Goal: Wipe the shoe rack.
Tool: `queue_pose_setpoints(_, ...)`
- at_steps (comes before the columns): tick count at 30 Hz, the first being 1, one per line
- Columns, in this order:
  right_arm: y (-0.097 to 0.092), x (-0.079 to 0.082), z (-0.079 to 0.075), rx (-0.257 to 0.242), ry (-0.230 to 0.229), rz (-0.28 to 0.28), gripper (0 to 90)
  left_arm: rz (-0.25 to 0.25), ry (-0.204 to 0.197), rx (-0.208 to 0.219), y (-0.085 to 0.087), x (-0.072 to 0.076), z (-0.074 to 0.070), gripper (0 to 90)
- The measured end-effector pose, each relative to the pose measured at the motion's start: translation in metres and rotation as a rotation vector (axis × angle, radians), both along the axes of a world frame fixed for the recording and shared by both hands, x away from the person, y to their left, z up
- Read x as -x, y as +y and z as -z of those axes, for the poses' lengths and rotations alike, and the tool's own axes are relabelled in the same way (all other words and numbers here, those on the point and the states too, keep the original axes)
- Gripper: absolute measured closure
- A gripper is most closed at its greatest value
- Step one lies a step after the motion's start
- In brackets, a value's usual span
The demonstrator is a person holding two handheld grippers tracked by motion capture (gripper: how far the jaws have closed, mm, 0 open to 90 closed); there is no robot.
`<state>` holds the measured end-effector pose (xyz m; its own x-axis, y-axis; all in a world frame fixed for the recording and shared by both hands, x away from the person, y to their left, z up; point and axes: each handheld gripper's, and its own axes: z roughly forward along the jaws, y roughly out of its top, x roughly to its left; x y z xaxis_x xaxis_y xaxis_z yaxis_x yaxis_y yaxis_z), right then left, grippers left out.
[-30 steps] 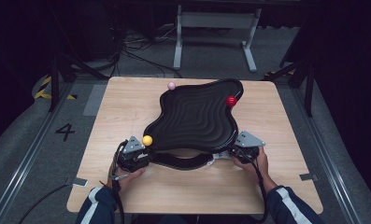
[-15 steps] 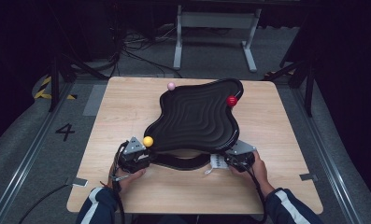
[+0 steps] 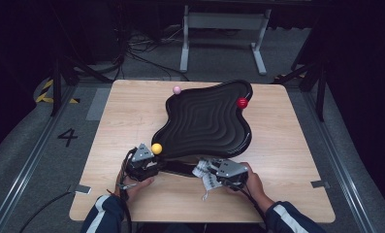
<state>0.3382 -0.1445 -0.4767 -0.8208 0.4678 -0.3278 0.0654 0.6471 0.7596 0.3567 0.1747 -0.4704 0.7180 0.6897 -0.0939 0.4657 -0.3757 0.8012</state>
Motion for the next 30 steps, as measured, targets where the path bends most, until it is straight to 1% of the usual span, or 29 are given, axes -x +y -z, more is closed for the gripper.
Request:
queue_pose_setpoints(2, 0.004, 0.001, 0.000, -0.001, -0.001, -0.016, 78.1, 0.000, -0.004, 0.004, 0.000, -0.001, 0.001, 71.4)
queue_pose_setpoints(4, 0.003, 0.001, 0.000, 0.000, -0.004, -0.017, 78.2, 0.003, -0.001, -0.005, 0.000, -0.001, 0.000, 71.5)
queue_pose_setpoints(5, 0.002, 0.001, 0.000, -0.001, -0.004, -0.015, 78.2, 0.001, -0.007, -0.007, 0.000, -0.001, 0.000, 71.6)
queue_pose_setpoints(7, -0.001, -0.002, -0.001, 0.012, -0.015, 0.006, 78.3, -0.005, -0.002, -0.004, -0.001, -0.002, 0.000, 71.9)
queue_pose_setpoints(8, -0.004, -0.005, -0.001, 0.018, -0.020, 0.016, 78.4, 0.000, -0.006, -0.008, -0.002, -0.002, 0.000, 71.9)
queue_pose_setpoints(9, -0.007, -0.008, -0.001, 0.026, -0.030, 0.031, 78.4, -0.003, -0.006, -0.006, -0.002, -0.003, 0.000, 71.9)
queue_pose_setpoints(11, -0.014, -0.014, -0.002, 0.033, -0.040, 0.065, 78.4, -0.003, -0.004, -0.022, -0.003, -0.002, 0.000, 72.2)
queue_pose_setpoints(13, -0.023, -0.021, -0.003, 0.034, -0.054, 0.106, 78.4, 0.001, -0.013, -0.022, -0.003, -0.003, 0.000, 72.2)
queue_pose_setpoints(14, -0.027, -0.025, -0.003, 0.035, -0.058, 0.126, 78.5, 0.002, -0.007, -0.018, -0.003, -0.003, 0.000, 72.2)
queue_pose_setpoints(16, -0.035, -0.031, -0.004, 0.030, -0.053, 0.161, 78.5, 0.001, -0.008, -0.017, -0.004, -0.003, 0.000, 72.2)
queue_pose_setpoints(17, -0.040, -0.034, -0.004, 0.033, -0.055, 0.182, 78.5, 0.008, -0.002, -0.013, -0.004, -0.003, 0.000, 72.2)
queue_pose_setpoints(20, -0.049, -0.039, -0.003, 0.029, -0.044, 0.212, 78.6, 0.023, -0.003, -0.007, -0.006, -0.003, 0.001, 72.1)
queue_pose_setpoints(21, -0.049, -0.039, -0.003, 0.027, -0.041, 0.215, 78.8, 0.023, 0.002, -0.010, -0.007, -0.003, 0.001, 72.1)
queue_pose_setpoints(22, -0.049, -0.038, -0.003, 0.026, -0.043, 0.216, 79.1, 0.023, 0.001, -0.004, -0.007, -0.003, 0.001, 72.1)
queue_pose_setpoints(25, -0.047, -0.036, -0.003, -0.005, -0.022, 0.194, 79.2, 0.026, 0.003, 0.002, -0.007, -0.003, 0.002, 71.9)
queue_pose_setpoints(27, -0.046, -0.034, -0.003, -0.009, -0.016, 0.184, 79.1, 0.025, 0.002, 0.004, -0.007, -0.004, 0.002, 71.9)
queue_pose_setpoints(29, -0.041, -0.030, -0.004, -0.014, -0.006, 0.158, 78.7, 0.027, 0.003, 0.003, -0.007, -0.004, 0.002, 71.8)
queue_pose_setpoints(30, -0.037, -0.027, -0.003, -0.008, -0.007, 0.139, 78.3, 0.027, 0.004, 0.001, -0.007, -0.004, 0.002, 71.8)
